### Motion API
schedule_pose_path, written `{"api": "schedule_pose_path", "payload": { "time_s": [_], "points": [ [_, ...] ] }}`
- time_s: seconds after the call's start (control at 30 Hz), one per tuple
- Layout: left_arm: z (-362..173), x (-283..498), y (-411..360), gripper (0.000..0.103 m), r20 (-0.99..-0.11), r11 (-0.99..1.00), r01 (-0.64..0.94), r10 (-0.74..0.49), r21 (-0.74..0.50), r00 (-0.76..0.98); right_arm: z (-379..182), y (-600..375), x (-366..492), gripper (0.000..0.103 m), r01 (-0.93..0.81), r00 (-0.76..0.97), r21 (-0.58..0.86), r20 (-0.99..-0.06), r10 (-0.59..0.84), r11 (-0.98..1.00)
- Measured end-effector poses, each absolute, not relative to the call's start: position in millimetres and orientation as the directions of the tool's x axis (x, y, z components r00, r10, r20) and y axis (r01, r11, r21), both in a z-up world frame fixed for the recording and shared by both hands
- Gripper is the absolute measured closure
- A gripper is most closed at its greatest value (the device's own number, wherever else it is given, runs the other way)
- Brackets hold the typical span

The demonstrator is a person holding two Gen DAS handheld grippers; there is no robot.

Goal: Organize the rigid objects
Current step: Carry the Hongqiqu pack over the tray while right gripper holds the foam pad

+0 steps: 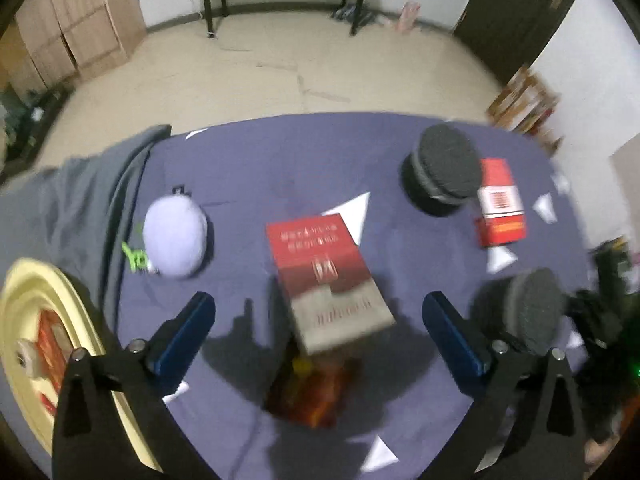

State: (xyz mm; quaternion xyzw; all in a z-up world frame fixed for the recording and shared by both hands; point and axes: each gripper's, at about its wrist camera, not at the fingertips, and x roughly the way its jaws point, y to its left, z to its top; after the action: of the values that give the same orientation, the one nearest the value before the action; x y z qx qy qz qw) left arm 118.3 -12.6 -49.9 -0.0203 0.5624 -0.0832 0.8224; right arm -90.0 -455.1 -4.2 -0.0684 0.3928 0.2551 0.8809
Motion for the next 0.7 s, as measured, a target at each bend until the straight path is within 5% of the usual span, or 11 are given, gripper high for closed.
{"api": "schedule_pose_path", "payload": {
  "time_s": [0.17,0.2,0.23,0.43,0.7],
  "points": [
    [-89,146,-39,0.006,-0.964,0.993,0.117,-0.063,-0.034,0.257,-18,-466,-82,0.035,-0.489,0.548,0.131,-0.722,0.421,0.862],
    [-92,147,-40,0.033,-0.966,0.993,0.119,-0.054,-0.025,0.253,-18,-468,-82,0.035,-0.488,0.547,0.139,-0.72,0.426,0.862],
    [-95,147,-39,0.044,-0.966,0.994,0.111,-0.047,-0.019,0.254,-17,-470,-82,0.035,-0.489,0.55,0.143,-0.716,0.431,0.861],
    [-64,133,-7,0.044,-0.942,0.993,0.068,-0.117,-0.101,0.313,-1,-472,-94,0.035,-0.499,0.576,0.125,-0.691,0.436,0.857],
    [51,82,111,0.044,-0.876,0.988,0.003,-0.135,-0.151,0.462,79,-449,-125,0.035,-0.55,0.622,0.099,-0.614,0.486,0.829]
  ]
}}
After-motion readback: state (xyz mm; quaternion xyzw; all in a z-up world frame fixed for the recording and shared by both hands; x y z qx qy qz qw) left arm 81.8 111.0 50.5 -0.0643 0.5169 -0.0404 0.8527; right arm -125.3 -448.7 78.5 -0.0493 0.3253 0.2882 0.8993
